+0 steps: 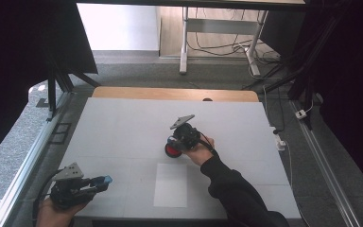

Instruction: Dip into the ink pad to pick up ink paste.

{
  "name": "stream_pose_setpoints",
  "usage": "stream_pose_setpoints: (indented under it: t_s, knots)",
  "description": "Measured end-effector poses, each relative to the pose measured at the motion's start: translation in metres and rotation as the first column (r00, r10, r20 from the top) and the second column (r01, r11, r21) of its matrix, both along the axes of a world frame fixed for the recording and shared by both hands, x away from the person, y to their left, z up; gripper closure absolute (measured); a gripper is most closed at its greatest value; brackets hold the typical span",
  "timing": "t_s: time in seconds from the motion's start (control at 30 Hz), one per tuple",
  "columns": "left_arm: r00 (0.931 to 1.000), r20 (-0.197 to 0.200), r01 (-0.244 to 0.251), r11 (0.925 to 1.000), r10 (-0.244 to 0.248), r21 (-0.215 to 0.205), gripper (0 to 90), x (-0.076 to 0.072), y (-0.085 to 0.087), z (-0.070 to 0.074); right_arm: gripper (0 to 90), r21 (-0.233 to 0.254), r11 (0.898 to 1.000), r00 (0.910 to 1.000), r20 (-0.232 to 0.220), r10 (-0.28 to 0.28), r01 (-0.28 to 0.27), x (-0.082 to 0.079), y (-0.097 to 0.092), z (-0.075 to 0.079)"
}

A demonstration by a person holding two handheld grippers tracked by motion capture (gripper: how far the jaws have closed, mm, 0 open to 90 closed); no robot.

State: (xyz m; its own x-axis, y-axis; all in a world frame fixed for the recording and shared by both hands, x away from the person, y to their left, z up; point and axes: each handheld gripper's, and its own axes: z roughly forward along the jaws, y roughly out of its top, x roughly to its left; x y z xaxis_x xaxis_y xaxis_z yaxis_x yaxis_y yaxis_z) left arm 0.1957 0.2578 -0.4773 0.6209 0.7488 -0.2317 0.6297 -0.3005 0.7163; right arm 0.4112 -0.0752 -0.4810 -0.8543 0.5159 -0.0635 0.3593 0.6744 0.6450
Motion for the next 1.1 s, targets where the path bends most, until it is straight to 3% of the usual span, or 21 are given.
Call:
stream_pose_setpoints:
  t_s: [0.37,0.7,0.97,1.1]
  knots:
    - [1.0,-0.001,-0.002,1.0,0.002,-0.004,68.2,0.0,0.0,0.0,71.8,0.075,0.997,0.9981,-0.059,-0.018,0.023,0.009,-0.009,-0.003]
    - [1.0,0.0,0.008,1.0,-0.008,-0.002,68.2,0.0,0.0,0.0,71.6,-0.006,1.0,0.9995,0.032,-0.007,0.007,-0.003,0.0,-0.001]
    - [0.9999,0.0,0.014,0.9999,-0.014,-0.003,68.2,-0.001,0.0,0.0,71.5,0.026,1.0,0.9999,0.0,-0.016,0.016,0.0,-0.003,-0.001]
    - [0.9999,-0.001,0.013,0.9999,-0.013,-0.003,68.2,-0.001,0.0,0.0,71.5,0.042,0.999,0.9996,0.021,-0.02,0.019,-0.001,-0.006,0.007]
